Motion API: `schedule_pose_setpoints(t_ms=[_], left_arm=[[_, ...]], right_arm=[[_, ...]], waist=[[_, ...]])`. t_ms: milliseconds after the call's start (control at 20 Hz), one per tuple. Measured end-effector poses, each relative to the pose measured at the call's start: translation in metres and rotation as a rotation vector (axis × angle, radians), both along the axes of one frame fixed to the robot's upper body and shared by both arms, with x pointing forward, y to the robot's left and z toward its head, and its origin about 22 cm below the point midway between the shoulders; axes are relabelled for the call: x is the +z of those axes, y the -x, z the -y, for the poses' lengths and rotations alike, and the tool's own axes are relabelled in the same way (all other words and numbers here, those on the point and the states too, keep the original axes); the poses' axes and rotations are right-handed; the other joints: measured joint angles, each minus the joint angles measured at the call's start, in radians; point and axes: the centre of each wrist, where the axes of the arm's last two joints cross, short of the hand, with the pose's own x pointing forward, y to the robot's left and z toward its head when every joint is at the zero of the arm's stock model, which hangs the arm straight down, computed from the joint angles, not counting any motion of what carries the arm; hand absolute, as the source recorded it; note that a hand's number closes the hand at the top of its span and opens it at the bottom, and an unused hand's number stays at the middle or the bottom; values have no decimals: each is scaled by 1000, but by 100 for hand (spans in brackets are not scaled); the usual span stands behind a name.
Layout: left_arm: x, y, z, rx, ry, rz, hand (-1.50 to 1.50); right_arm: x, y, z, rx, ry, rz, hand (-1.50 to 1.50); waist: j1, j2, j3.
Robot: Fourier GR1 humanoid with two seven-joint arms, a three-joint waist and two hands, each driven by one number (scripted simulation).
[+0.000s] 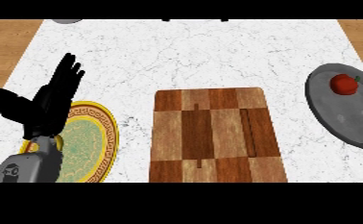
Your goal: Pick the bell pepper from the cutting board and place it in the pan
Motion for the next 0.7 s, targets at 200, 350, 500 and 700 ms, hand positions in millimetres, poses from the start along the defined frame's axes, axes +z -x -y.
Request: schedule_pose_setpoints(t_ms=[200,350,500,700], left_arm=[[1,3,1,0,0,-4,0],[-3,4,-2,5,5,-4,0],[-4,2,1,6,2,-1,0],[-3,2,3,11,8,-1,0]], right_arm=[[9,34,21,-18,-78,-11,-150],[13,52,30,-24,-79,-26,-150],[15,65,36,-33,-75,-31,-150],[13,83,41,-54,-55,-41,-150]], waist=[[-6,-2,1],[-10,-1,2],[-13,-2,2],[-13,-3,3]])
